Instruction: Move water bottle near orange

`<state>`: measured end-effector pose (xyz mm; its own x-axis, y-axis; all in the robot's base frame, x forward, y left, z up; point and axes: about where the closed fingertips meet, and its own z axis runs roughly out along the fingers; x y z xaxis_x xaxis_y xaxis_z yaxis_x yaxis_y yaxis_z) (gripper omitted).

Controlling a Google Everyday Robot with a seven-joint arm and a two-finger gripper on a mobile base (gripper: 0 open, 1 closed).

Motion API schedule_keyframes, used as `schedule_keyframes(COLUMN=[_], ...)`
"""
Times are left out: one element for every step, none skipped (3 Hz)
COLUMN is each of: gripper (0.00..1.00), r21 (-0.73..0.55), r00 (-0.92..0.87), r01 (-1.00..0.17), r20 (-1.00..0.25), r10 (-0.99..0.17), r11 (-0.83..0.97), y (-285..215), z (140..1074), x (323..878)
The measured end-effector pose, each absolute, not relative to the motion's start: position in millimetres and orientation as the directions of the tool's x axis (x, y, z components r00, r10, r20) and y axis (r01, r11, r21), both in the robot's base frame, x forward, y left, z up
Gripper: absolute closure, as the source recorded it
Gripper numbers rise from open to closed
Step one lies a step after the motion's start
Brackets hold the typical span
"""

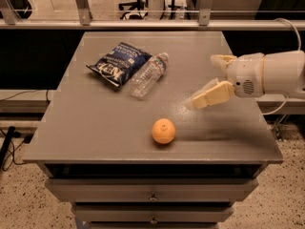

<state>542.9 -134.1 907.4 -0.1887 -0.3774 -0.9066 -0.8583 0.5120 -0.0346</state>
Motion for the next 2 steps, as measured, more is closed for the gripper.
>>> schedule_keyframes(gripper=[0.00, 0.00], r21=[-0.106, -0.197], r00=[-0.187, -0.152], r01=[-0.835, -0.840], r20=[-0.868, -0.808], r10=[-0.460, -0.569], r11=[0.540, 0.505], y=[-129.3, -121.4], z=[899.9, 895.3], x=[565.7, 590.0])
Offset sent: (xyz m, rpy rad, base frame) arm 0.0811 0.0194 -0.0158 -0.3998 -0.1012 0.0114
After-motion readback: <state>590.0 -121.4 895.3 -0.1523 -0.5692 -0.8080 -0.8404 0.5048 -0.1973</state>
